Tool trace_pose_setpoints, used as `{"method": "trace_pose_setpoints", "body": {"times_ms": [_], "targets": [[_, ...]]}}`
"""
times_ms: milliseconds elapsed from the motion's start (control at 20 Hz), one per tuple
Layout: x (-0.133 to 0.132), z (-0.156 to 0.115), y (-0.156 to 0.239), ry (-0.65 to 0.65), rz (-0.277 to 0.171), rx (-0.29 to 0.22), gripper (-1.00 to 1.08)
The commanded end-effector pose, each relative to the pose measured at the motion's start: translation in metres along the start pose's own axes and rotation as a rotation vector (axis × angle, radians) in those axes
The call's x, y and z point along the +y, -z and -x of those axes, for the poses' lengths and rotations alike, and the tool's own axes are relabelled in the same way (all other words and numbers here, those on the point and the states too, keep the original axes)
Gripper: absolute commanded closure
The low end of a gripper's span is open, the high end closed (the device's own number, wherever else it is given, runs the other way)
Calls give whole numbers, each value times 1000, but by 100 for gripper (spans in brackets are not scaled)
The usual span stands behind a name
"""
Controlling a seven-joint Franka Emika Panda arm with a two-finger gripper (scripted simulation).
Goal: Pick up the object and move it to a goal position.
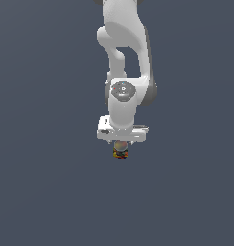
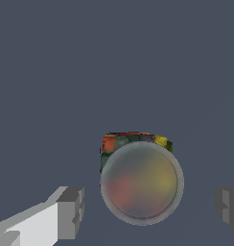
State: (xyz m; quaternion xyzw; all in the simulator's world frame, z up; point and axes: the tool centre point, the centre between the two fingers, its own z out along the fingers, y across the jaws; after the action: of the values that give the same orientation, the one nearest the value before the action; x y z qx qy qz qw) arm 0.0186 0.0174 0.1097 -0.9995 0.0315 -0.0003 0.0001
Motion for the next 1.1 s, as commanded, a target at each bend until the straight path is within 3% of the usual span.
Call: {"method": "trace_pose_setpoints", "body": {"times_ms": [0,850,900,1050], "targets": [[0,0,0,0,0,0,-92],[-1,0,-52,-1,0,0,-92],[-1,0,-52,-1,0,0,108],[-1,0,-52,-1,0,0,108]]}}
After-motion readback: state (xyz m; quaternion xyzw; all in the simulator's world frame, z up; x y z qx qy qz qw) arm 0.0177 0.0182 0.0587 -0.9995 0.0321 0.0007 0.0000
